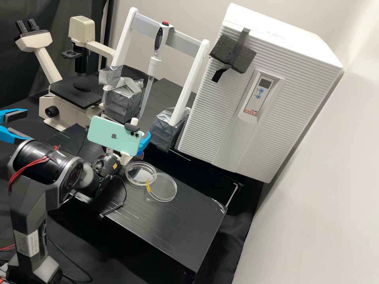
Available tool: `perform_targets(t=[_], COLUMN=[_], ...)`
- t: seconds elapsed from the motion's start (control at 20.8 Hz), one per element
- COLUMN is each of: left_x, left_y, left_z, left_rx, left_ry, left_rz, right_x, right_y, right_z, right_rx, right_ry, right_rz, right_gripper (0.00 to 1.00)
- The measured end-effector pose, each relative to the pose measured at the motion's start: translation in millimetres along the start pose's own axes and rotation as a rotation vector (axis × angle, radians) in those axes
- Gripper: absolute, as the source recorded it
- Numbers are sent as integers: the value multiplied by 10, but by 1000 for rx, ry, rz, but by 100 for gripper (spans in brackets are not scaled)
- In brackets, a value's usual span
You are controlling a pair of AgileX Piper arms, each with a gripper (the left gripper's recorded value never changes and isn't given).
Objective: Close the bottle
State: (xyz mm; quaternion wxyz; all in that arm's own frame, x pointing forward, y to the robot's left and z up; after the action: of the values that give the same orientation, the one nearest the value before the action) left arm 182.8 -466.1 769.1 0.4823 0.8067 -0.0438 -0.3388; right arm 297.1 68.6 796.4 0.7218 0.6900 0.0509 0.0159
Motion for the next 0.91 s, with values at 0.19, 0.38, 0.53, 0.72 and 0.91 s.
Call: perform_targets(t=[0.19, 0.38, 0.53, 0.72, 0.91], left_x=[0, 0, 0, 0, 0], left_y=[0, 0, 0, 0, 0], left_z=[0, 0, 0, 0, 0], left_rx=[0, 0, 0, 0, 0], left_ry=[0, 0, 0, 0, 0], left_rz=[0, 0, 0, 0, 0], right_x=[-3, -6, 14, 33, 35], right_y=[8, -29, -57, -99, -101], right_z=[-7, -48, -51, -14, -12], right_rx=[0, 1, 3, 8, 8], right_ry=[2, 16, 16, -2, -1], right_rz=[3, -10, -16, -25, -24], right_gripper=[0, 0, 0, 0, 0])
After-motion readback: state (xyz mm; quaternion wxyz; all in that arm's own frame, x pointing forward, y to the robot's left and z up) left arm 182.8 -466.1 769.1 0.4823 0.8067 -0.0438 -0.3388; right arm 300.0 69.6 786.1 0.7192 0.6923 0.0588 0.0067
